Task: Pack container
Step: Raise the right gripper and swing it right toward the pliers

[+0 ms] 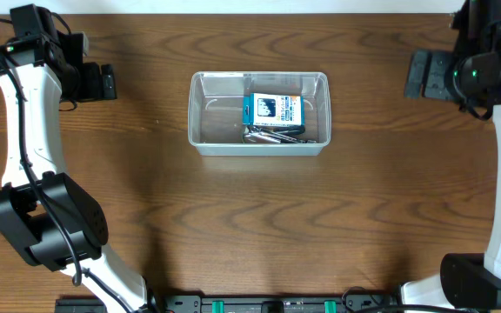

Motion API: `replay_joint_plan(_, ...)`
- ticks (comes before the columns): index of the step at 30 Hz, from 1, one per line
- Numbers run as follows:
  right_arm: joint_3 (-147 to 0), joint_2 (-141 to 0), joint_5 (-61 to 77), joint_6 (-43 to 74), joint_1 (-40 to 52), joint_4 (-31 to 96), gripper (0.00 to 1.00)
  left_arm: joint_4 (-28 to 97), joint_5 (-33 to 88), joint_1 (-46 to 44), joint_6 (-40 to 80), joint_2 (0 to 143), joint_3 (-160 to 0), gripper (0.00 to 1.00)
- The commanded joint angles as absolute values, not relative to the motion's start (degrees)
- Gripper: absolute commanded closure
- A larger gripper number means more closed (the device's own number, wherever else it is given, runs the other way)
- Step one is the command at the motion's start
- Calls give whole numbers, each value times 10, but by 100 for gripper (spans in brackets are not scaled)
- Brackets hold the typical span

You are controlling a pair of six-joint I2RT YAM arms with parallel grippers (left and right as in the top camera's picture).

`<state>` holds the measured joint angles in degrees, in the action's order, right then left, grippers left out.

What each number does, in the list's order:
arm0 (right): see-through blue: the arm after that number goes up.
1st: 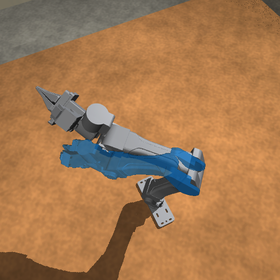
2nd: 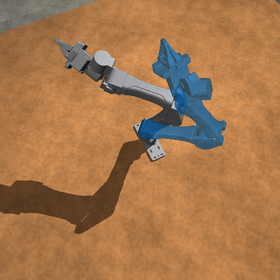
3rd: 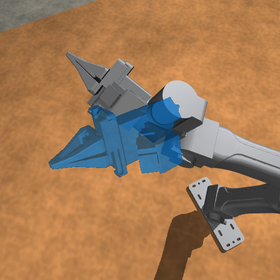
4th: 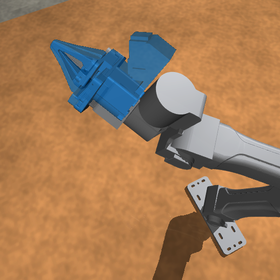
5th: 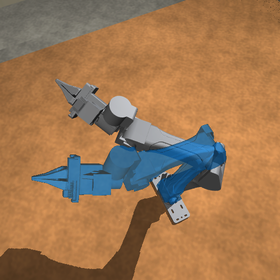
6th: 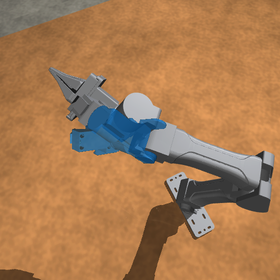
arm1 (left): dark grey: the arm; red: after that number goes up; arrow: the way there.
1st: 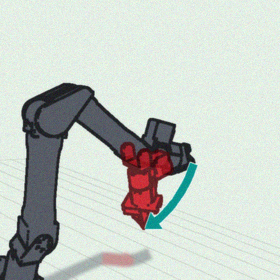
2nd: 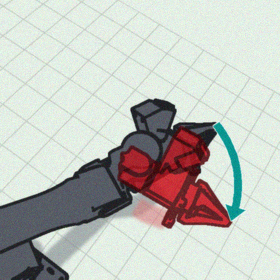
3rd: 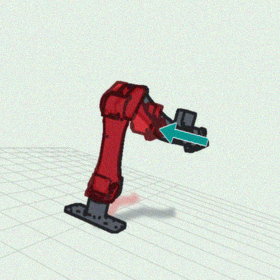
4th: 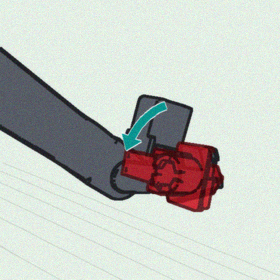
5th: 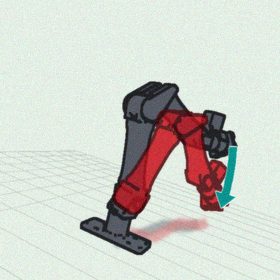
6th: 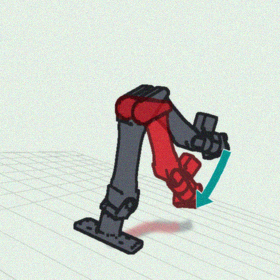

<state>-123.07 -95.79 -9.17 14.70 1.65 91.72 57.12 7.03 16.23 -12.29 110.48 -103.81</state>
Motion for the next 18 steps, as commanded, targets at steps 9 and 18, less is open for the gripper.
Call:
replay_joint_plan(9, -1161, -935, -215, 378, -44, 973, 1, 573, 64, 164, -128, 1109, -1034, 2)
replay_joint_plan(18, -980, -835, -236, 399, -139, 954, 1, 573, 64, 164, -128, 1109, -1034, 2)
